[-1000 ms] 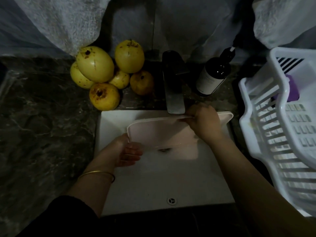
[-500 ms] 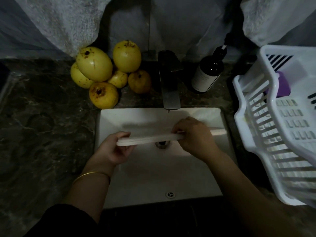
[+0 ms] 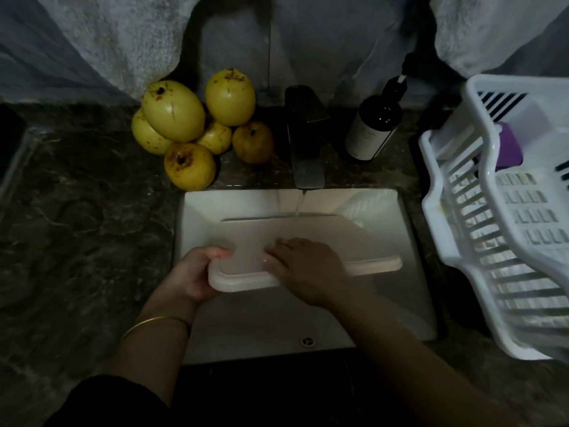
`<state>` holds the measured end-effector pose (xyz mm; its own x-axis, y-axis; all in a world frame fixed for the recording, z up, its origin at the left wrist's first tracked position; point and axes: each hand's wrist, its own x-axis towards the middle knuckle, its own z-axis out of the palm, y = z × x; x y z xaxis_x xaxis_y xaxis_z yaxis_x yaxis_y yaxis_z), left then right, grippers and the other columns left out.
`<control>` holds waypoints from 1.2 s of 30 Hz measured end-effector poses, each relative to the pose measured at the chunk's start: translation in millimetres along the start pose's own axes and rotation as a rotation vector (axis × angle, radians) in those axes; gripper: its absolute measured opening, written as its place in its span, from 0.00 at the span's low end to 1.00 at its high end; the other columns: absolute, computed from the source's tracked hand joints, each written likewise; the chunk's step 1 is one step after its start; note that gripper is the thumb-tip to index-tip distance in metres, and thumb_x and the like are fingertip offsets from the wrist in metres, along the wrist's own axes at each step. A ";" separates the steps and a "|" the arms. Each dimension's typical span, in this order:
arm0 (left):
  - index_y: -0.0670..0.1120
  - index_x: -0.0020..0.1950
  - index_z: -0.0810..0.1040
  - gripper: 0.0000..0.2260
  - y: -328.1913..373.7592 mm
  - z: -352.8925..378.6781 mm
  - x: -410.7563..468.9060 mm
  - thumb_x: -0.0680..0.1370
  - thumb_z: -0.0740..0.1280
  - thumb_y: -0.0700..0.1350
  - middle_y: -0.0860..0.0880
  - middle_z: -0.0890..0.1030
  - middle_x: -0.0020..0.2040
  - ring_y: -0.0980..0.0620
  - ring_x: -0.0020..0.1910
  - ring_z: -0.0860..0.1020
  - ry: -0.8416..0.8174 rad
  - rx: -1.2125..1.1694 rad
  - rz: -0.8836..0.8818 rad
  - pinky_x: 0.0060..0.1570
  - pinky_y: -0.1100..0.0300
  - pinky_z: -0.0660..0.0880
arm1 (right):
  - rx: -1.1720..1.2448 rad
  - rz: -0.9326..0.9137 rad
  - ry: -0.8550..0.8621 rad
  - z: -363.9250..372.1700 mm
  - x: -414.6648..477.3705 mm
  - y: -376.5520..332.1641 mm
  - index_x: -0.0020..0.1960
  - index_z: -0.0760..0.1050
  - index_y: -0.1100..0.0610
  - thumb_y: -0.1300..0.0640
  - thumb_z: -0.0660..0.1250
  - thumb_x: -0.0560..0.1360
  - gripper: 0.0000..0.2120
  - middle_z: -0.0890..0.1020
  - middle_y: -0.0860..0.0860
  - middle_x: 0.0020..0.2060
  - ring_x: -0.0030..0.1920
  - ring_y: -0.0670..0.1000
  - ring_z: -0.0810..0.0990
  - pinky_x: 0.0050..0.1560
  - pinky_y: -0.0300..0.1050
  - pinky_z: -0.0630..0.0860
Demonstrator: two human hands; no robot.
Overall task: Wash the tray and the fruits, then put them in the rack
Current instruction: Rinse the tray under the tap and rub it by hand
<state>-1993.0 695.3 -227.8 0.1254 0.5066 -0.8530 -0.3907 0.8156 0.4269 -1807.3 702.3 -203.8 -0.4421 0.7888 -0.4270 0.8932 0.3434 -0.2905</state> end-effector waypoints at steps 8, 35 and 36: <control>0.44 0.37 0.86 0.26 -11.9 -27.4 -7.9 0.40 0.81 0.45 0.41 0.84 0.37 0.45 0.33 0.83 -0.203 0.057 0.128 0.28 0.55 0.79 | 0.034 0.486 0.107 -12.7 12.5 77.6 0.74 0.59 0.52 0.44 0.54 0.80 0.26 0.60 0.52 0.75 0.74 0.55 0.58 0.72 0.61 0.56; 0.37 0.25 0.80 0.10 -10.0 -14.2 -27.1 0.51 0.61 0.38 0.42 0.78 0.24 0.48 0.21 0.77 -0.049 0.039 0.132 0.19 0.65 0.73 | 0.148 0.090 0.663 -78.8 38.9 37.5 0.77 0.56 0.50 0.69 0.58 0.75 0.34 0.53 0.41 0.77 0.61 0.51 0.75 0.47 0.41 0.71; 0.37 0.25 0.80 0.10 -10.4 -16.6 -27.4 0.50 0.62 0.38 0.41 0.78 0.25 0.47 0.21 0.78 -0.049 0.035 0.126 0.20 0.64 0.73 | 0.215 0.093 0.701 -75.6 36.8 39.0 0.76 0.58 0.51 0.69 0.58 0.75 0.32 0.55 0.41 0.76 0.64 0.50 0.73 0.50 0.39 0.70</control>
<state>-2007.5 668.4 -213.8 0.1219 0.6175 -0.7771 -0.3740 0.7538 0.5403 -1782.5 783.2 -166.1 -0.1449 0.9750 0.1685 0.8566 0.2089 -0.4719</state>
